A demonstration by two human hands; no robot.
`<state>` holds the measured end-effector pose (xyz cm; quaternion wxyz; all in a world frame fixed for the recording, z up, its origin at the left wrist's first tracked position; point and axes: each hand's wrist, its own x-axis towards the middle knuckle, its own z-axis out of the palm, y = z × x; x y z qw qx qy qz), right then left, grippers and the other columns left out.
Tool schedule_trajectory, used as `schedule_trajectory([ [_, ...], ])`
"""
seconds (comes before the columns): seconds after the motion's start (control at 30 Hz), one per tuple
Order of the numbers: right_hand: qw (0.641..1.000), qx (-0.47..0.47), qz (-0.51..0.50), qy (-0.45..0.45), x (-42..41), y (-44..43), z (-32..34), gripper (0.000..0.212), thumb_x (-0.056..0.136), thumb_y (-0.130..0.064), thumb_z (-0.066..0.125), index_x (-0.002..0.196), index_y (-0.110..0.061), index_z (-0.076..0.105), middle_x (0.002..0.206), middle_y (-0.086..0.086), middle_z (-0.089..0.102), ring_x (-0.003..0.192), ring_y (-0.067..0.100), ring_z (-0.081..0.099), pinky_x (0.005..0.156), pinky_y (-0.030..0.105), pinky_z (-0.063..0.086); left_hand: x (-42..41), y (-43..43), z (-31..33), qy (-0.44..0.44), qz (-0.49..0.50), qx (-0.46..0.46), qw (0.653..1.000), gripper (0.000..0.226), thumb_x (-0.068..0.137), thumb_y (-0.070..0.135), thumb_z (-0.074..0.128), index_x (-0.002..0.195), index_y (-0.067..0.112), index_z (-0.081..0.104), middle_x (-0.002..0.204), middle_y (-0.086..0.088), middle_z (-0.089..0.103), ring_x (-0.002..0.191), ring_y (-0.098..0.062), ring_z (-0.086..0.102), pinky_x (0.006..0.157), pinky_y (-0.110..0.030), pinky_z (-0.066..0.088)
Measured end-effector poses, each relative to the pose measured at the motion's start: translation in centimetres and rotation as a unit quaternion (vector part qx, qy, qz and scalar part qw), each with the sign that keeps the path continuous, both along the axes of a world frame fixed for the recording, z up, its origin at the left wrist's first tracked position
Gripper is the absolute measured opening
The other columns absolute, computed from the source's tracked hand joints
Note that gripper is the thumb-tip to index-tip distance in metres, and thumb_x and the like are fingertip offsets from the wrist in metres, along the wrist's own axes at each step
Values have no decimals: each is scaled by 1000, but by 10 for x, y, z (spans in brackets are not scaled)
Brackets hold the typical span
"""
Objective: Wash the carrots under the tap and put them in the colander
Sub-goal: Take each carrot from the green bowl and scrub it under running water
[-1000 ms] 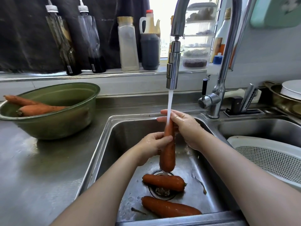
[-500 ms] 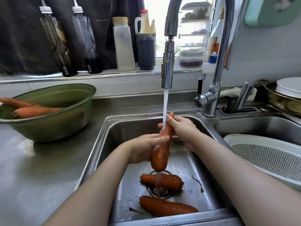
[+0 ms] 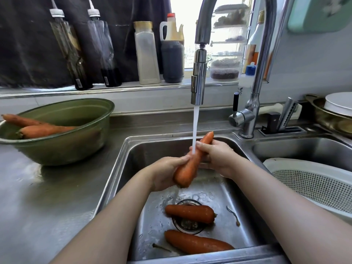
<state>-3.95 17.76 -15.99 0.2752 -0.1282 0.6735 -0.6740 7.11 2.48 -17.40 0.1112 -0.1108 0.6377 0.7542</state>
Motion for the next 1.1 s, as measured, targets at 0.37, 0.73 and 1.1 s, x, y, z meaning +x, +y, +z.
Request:
schedule_trajectory([
  [0.37,997,14,57,-60,2,11,-1,27,92,-1,72,117,0,61,109,22,74,100,36,74,86,53,61,-4,6,-2,-12,96,-96,991,30,105,46,54,122,24,68,102,-12,77,87,-24,75,71,-36,57],
  [0.73,995,42,-82,-42,3,-2,-2,36,95,-43,72,104,-9,63,102,16,75,87,33,77,68,45,63,-7,-5,-2,49,43,-21,998,45,87,12,72,131,12,66,123,-16,70,103,-26,68,79,-35,56],
  [1.1,995,32,-81,-55,-3,8,-3,90,75,-14,91,150,-10,41,139,18,56,119,36,60,81,44,58,-8,-10,-1,89,215,-50,971,23,98,25,68,121,21,64,129,-14,60,116,-29,63,85,-36,59],
])
